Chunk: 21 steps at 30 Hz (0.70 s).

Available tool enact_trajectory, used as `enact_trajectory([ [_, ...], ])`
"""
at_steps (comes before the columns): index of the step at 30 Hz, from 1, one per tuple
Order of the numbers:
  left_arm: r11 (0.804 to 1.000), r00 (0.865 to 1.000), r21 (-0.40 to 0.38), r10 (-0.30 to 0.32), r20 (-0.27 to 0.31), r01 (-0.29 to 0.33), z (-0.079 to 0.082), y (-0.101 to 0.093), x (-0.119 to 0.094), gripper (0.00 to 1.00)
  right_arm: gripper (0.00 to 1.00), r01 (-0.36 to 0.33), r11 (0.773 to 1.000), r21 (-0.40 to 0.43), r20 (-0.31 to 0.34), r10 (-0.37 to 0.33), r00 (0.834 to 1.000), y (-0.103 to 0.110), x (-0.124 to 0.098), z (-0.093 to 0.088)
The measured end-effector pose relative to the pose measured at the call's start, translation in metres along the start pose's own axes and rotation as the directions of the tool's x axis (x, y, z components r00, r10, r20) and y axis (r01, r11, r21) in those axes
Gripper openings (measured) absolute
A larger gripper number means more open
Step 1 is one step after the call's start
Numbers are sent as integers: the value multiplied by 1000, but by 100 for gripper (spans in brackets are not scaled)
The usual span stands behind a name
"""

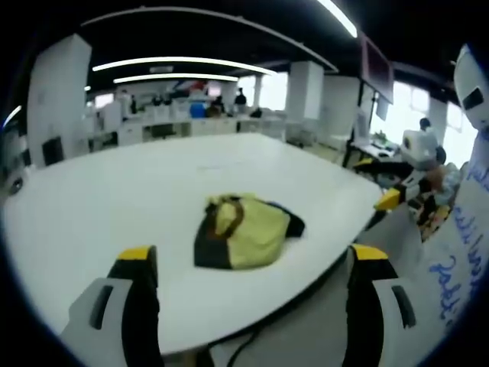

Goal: Fold the garment on the visible template until the final outline fits inside the template.

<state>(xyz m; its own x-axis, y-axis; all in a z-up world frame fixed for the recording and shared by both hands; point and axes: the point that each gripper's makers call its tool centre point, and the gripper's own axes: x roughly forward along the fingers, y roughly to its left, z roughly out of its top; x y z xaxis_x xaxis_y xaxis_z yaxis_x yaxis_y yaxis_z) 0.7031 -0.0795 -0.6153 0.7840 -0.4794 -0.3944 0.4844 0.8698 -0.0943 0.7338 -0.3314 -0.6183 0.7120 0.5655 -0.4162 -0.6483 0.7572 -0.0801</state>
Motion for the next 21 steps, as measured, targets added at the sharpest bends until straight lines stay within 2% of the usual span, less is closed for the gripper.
enact_trajectory([
  [8,1000,1000,5,-3,-11,3,-1,1,1,97,100,-6,1000,-9,11,6,1000,-2,3,4],
  [13,1000,1000,13,-6,-24,7,-4,0,2,95,100,-16,999,-38,28,17,999,-3,11,16],
  [16,1000,999,19,-17,-29,17,-6,-2,2,88,100,-37,997,-66,23,39,999,-2,16,22],
  [21,1000,1000,19,-6,-27,7,-7,0,2,88,100,-59,993,-106,17,62,998,-3,24,33],
])
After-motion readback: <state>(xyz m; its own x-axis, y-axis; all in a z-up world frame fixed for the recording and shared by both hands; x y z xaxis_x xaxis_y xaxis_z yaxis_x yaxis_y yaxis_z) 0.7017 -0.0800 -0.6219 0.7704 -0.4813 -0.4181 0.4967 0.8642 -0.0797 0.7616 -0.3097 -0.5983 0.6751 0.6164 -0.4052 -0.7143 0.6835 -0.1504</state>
